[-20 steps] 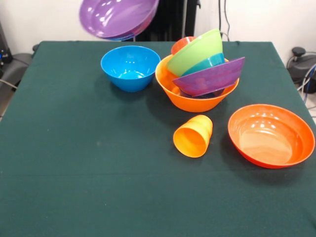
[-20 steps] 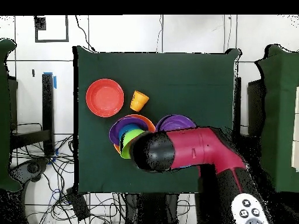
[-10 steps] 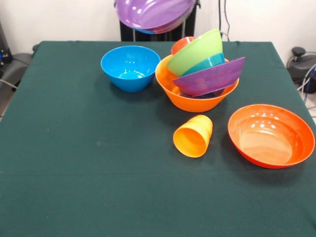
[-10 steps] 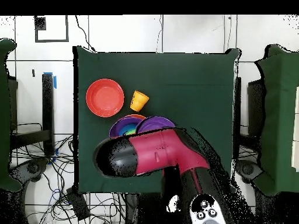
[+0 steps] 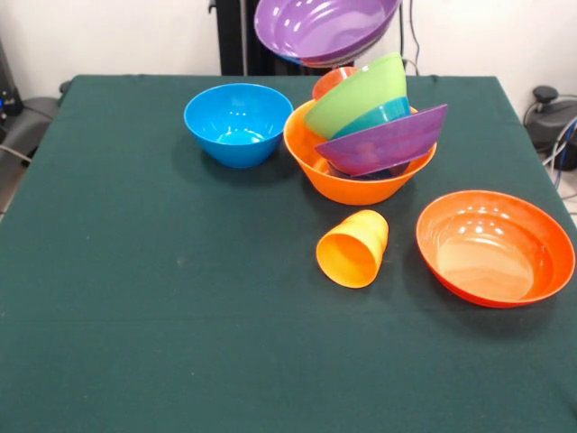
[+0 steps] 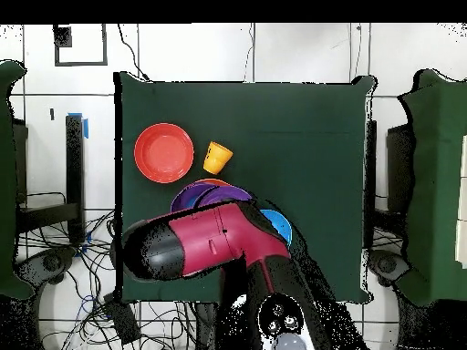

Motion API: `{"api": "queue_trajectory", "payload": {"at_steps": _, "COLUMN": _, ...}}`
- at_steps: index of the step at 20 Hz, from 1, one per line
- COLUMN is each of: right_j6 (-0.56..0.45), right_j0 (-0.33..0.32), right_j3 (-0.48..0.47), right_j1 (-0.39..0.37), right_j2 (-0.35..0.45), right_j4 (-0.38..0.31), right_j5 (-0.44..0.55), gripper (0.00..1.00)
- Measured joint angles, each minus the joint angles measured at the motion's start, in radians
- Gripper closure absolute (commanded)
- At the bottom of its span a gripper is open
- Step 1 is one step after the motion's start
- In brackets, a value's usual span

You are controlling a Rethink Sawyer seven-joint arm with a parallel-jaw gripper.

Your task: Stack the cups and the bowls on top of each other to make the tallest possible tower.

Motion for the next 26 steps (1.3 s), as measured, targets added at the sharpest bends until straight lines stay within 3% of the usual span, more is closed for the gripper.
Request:
{"api": "queue_trajectory", "payload": {"at_steps": 5, "right_j6": 0.019, "right_j0": 0.025, "right_j3": -0.009, "right_j1": 0.037, "right_j2": -0.015, "right_j4": 0.000, "right_j5": 0.000, "gripper": 1.00}}
{"api": "queue_trajectory", "payload": {"at_steps": 12, "right_j6": 0.019, "right_j0": 0.007, "right_j3": -0.009, "right_j1": 0.059, "right_j2": -0.016, "right_j4": 0.000, "right_j5": -0.022, "gripper": 1.00}}
{"api": "queue_trajectory", "payload": {"at_steps": 20, "right_j6": 0.019, "right_j0": -0.067, "right_j3": -0.010, "right_j1": 0.107, "right_j2": -0.017, "right_j4": 0.001, "right_j5": -0.110, "gripper": 1.00}}
{"api": "queue_trajectory", "payload": {"at_steps": 26, "right_j6": 0.019, "right_j0": -0.139, "right_j3": -0.024, "right_j1": 0.213, "right_j2": -0.019, "right_j4": -0.004, "right_j5": -0.163, "gripper": 1.00}}
